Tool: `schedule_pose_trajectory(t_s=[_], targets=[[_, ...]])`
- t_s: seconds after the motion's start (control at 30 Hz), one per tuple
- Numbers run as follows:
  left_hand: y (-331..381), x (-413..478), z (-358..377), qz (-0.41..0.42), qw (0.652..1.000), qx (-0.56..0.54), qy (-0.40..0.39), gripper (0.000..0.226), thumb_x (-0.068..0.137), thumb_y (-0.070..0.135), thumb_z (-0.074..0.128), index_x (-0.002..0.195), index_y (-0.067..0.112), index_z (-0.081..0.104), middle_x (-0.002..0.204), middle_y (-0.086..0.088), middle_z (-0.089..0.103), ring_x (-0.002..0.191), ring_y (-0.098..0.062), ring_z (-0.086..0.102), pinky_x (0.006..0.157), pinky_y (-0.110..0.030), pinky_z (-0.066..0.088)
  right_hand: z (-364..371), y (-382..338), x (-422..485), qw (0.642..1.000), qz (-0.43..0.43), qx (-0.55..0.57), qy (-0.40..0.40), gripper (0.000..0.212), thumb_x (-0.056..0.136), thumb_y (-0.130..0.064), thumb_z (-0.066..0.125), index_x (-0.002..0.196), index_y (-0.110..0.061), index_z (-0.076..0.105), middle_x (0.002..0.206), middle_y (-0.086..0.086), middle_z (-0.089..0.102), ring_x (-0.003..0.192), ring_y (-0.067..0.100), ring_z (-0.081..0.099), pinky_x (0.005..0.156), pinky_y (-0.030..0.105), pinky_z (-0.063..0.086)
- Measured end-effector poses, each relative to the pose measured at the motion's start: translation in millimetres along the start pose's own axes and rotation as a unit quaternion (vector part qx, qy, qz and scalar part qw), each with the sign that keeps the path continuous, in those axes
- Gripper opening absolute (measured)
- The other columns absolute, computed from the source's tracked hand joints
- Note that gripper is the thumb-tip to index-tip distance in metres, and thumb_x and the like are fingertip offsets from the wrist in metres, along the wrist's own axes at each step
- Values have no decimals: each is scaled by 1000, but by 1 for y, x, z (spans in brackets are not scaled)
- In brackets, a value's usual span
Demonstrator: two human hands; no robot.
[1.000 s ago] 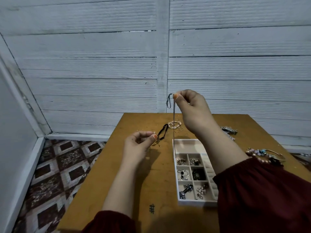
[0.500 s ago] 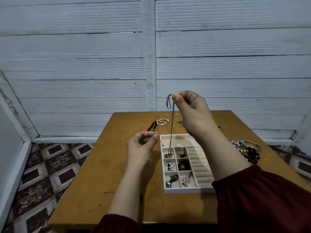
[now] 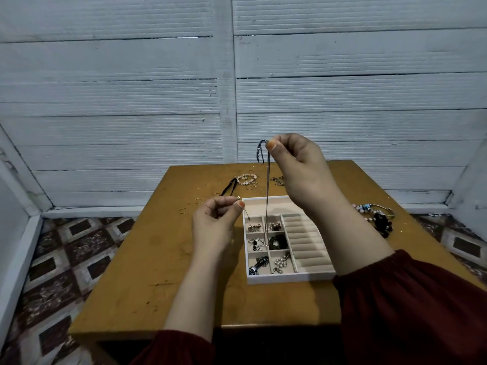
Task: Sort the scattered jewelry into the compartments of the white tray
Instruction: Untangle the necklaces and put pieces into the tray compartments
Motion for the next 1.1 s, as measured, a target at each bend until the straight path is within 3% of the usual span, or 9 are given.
schedule_pose_trajectory(t_s=[0.2, 0.33, 0.47, 0.9, 1.1], targets=[[-1, -3, -1, -8, 1000, 5, 5, 11, 82, 6, 70, 93, 7, 67, 85, -3, 67, 74, -4, 62, 65, -8, 50, 5, 7, -2, 1000, 8, 2, -7, 13, 96, -27, 53, 84, -25, 56, 76, -12, 54, 74, 6, 49, 69, 21, 42], [-2, -4, -2, -12, 1000, 0, 7, 9, 83, 4, 69, 90, 8, 66, 80, 0, 65, 62, 7, 60, 60, -7, 48, 11, 16, -3, 1000, 17, 6, -19, 17, 96, -24, 53, 79, -26, 54, 72, -12, 52, 69, 5, 47, 67, 21, 41], [-3, -3, -3, -9, 1000, 12, 8, 8, 83, 5, 69, 88, 10, 66, 79, 0, 65, 60, 8, 59, 58, -8, 48, 12, 23, -5, 999, 26, 5, -18, 19, 96, -23, 53, 77, -26, 53, 71, -14, 52, 66, 0, 47, 63, 13, 40], [-7, -4, -3, -15, 1000, 8, 10, 11, 83, 5, 69, 94, 6, 67, 80, 0, 66, 62, 7, 61, 61, -8, 49, 16, 51, -12, 998, 52, -11, -24, 19, 96, -22, 53, 77, -26, 54, 79, -10, 56, 78, 6, 51, 72, 23, 42], [-6, -5, -4, -16, 1000, 1, 6, 9, 83, 4, 68, 91, 7, 66, 78, 2, 65, 61, 7, 60, 61, -9, 49, 19, 67, -18, 997, 76, -8, -24, 18, 95, -22, 54, 78, -26, 55, 80, -10, 56, 75, 4, 50, 70, 23, 41]])
Point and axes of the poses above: each hand's wrist, its own x-axis towards the middle knuckle, its own z-axis out of the palm, y = z × x, the point moved 4 cm from there along x, towards the middle knuckle
